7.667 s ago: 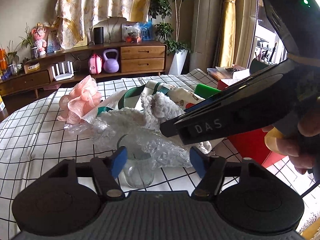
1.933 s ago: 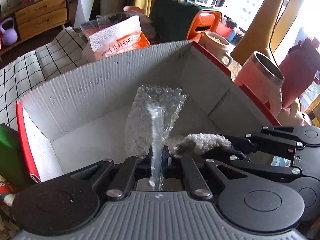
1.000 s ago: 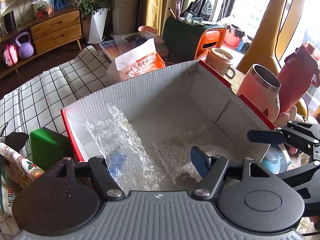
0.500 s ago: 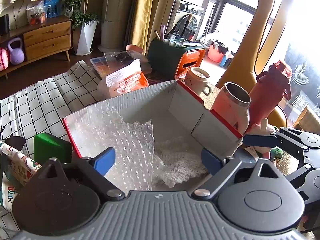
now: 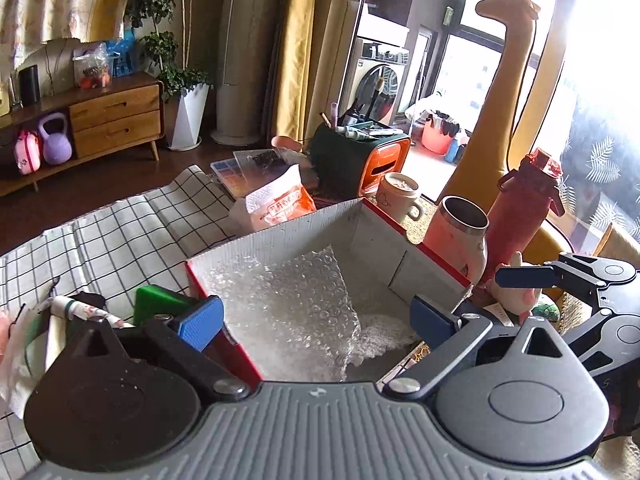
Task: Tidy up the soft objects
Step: 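Move both open tools back over the remaining items on the table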
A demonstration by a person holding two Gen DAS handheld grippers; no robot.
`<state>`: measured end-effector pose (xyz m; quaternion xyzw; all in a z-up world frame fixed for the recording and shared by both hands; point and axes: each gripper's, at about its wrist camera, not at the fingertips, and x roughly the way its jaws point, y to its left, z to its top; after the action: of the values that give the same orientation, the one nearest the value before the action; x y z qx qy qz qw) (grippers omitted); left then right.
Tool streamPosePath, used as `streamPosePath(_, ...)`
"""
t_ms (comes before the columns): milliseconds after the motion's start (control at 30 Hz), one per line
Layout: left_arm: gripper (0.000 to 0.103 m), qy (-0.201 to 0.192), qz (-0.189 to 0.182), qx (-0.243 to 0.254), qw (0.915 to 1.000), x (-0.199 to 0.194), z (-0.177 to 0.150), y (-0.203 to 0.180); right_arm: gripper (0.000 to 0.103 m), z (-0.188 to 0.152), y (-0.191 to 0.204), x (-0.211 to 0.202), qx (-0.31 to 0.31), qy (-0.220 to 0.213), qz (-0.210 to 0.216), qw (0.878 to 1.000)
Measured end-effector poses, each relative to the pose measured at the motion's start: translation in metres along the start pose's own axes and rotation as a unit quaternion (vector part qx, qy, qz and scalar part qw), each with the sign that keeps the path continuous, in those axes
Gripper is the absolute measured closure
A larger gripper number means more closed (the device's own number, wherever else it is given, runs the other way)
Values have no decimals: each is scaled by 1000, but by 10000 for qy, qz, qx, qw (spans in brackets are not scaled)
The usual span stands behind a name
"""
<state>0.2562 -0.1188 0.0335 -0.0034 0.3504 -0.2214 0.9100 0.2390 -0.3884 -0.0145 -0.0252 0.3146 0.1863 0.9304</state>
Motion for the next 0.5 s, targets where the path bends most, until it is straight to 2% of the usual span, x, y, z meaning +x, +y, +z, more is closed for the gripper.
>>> streamPosePath(267, 3, -129, 381, 1, 9992, -61, -15, 34, 4, 10, 31, -13, -21, -206, 283, 9994)
streamPosePath(500, 3, -239, 777, -138, 9966, -103, -31, 77, 3, 20, 63, -5, -99, -143, 685, 9975)
